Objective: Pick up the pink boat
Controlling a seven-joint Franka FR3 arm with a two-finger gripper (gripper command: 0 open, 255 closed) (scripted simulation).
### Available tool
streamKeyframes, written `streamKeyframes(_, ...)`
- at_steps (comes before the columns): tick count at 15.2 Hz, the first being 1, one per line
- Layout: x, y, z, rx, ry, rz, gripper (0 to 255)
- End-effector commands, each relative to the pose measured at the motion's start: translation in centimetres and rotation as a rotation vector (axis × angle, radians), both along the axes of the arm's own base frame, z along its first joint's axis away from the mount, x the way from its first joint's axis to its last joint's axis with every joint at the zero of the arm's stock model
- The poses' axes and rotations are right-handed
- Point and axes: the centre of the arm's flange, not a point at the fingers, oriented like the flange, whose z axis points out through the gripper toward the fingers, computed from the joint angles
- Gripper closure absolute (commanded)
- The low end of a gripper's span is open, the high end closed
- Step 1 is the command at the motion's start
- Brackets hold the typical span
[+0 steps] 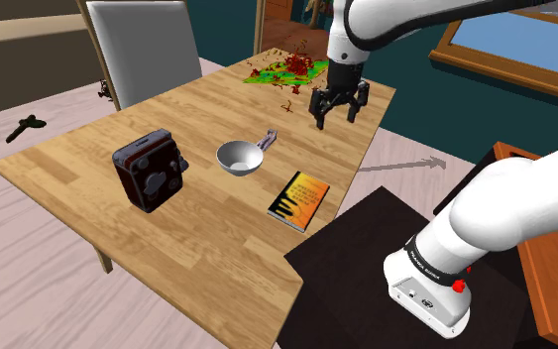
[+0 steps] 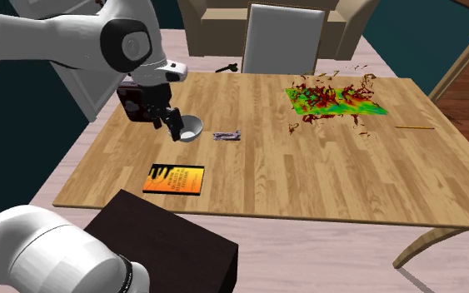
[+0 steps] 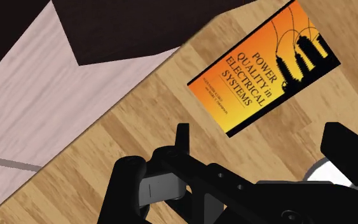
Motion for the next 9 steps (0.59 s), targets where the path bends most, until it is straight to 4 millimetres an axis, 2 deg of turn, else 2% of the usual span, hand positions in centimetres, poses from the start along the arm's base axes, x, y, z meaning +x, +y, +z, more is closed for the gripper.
streamKeyframes(1, 1.9, 0.5, -1.9, -0.011, -0.017, -0.051, 0)
streamKeyframes(9, 9.5, 2.0, -8.5, -0.059, -0.073, -0.244, 0)
